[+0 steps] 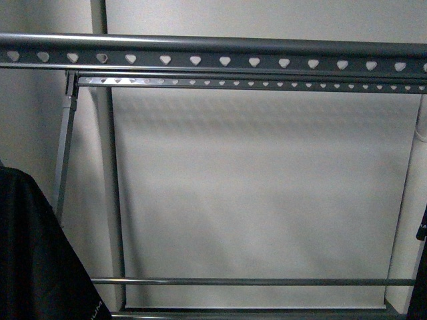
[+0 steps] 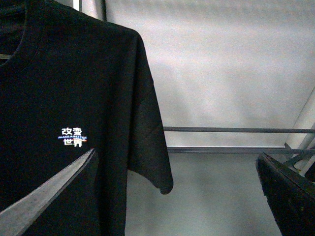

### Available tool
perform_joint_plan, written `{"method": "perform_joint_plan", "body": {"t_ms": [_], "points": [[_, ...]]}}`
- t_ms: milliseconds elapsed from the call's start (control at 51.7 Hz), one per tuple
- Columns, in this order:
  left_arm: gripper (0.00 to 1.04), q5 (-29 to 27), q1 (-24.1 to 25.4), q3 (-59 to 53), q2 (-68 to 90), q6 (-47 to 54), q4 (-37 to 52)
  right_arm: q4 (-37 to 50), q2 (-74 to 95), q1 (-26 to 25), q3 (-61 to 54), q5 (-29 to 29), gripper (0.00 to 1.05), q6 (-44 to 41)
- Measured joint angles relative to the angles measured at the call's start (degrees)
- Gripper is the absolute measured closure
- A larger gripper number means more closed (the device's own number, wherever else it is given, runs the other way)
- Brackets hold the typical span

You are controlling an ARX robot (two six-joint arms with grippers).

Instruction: Hang clothes on hanger

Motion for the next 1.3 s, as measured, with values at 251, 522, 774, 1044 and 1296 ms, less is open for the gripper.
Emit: {"method": "perform_joint_plan", "body": {"t_ms": [251, 522, 774, 1044, 1296], "points": [[0.07, 0.0, 0.0, 0.0, 0.0, 0.0, 0.0, 0.0, 0.0, 0.0, 0.0, 0.0, 0.07, 0.0], [0.07, 17.2, 6.1, 1.2, 13.9, 2.3, 20.8, 0.0, 0.0, 0.0, 0.0, -0.2, 0.07, 0.0], [0.07, -5.1, 8.2, 34.7, 66.2, -22.0, 22.3, 0.0, 0.0, 0.0, 0.0, 0.0, 0.07, 0.0], [0.07, -23.3, 9.0, 62.4, 93.3, -39.2, 10.5, 0.0, 0.0, 0.0, 0.0, 0.0, 0.07, 0.0], [0.38, -25.5, 8.9, 67.5, 97.4, -42.5, 3.2, 0.0, 0.0, 0.0, 0.0, 0.0, 0.07, 0.0]]}}
